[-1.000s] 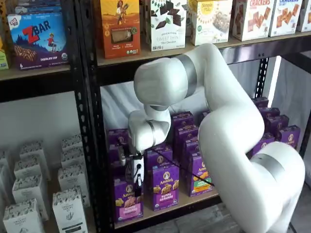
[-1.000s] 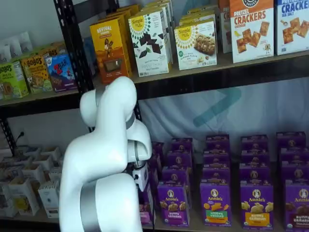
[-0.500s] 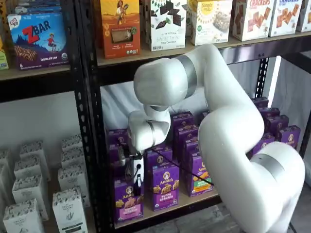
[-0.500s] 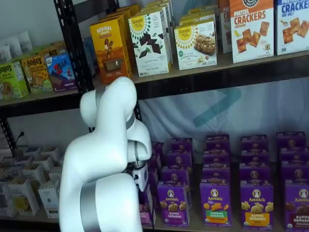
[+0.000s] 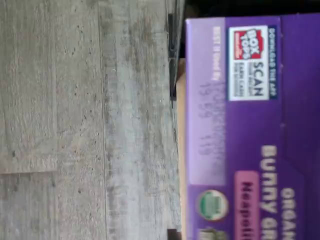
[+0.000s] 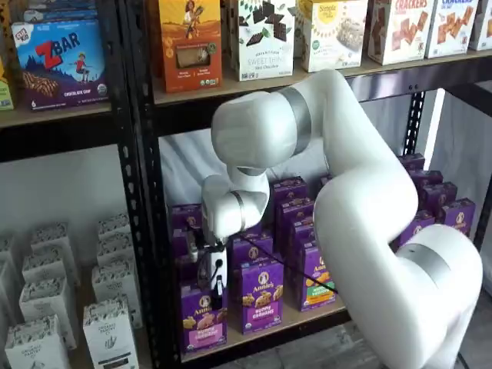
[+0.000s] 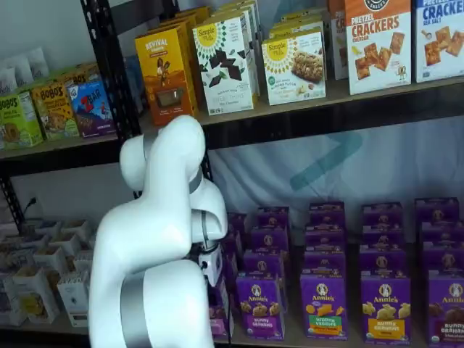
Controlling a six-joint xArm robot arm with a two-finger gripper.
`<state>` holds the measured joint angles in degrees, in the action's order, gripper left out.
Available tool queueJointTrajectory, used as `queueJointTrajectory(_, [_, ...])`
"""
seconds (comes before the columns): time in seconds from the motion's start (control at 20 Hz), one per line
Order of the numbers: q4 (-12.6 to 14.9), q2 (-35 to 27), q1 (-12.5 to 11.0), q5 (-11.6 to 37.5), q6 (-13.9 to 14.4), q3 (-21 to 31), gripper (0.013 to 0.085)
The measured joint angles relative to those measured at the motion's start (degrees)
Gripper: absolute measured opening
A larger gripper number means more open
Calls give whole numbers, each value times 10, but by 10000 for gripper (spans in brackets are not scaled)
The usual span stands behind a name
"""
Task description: Pick up the purple box with a pink patch in the middle, on the bottom shelf, the first box from the left
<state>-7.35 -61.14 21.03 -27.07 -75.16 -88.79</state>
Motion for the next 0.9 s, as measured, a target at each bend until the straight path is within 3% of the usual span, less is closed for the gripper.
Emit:
queueJointTrajectory(0.15, [-1,1,0,1,0,1,370])
queueJointTrajectory(0.5, [4,3,1,-1,4,4,370])
queueJointTrajectory(0.65, [1,5,1,-1,1,6,290])
queueJointTrajectory(0.9, [2,9,2,-4,4,10,290])
